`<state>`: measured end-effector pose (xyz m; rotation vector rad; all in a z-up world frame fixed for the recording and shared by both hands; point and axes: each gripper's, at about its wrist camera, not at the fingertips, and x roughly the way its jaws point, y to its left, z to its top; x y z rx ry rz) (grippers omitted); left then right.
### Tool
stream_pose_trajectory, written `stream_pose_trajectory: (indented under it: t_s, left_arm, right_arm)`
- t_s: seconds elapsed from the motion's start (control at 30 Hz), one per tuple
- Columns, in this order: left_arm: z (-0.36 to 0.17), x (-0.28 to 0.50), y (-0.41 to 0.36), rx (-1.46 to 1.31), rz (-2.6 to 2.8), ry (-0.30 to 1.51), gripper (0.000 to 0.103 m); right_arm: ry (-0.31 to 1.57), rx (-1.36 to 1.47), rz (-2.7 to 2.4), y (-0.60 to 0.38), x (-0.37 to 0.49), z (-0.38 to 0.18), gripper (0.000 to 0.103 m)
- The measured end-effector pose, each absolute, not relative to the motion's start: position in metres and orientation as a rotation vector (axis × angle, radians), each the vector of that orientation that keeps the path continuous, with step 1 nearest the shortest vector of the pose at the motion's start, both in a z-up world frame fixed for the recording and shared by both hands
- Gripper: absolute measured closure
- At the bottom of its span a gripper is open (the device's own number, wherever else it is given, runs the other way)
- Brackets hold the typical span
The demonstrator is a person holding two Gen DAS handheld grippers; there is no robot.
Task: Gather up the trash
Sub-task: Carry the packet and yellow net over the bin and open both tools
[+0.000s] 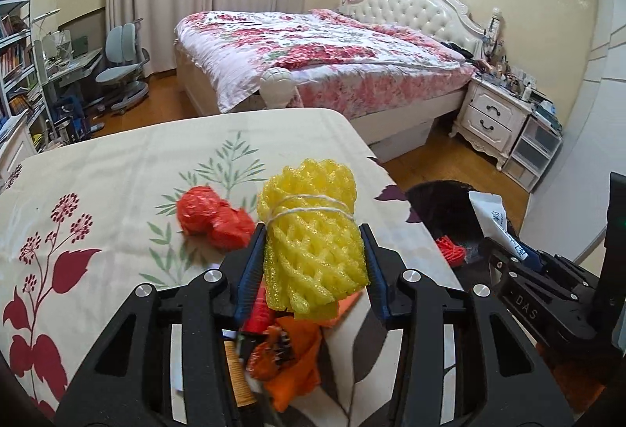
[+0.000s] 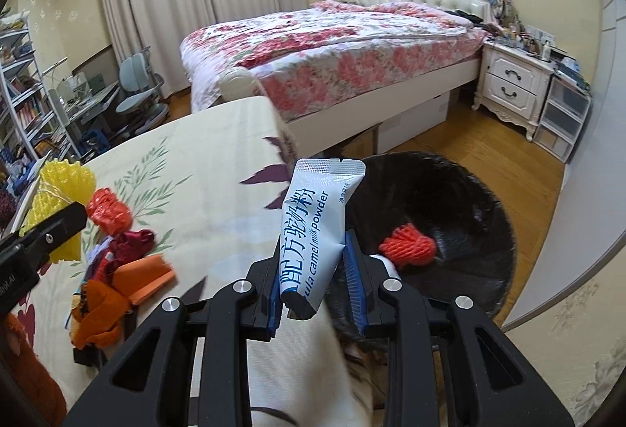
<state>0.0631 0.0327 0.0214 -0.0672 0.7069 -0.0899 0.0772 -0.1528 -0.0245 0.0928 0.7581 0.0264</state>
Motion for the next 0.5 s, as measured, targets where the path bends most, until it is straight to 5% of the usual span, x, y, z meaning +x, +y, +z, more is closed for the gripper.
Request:
stream_pose_trajectory:
  t_s: [0.5]
  left_arm:
    - [-0.021,0.110,-0.067,0.038,-0.171,0.766,0.058]
  right_arm:
    - [0.759,0.104,-0.090,-0.211,0.097,-0.041,0.075]
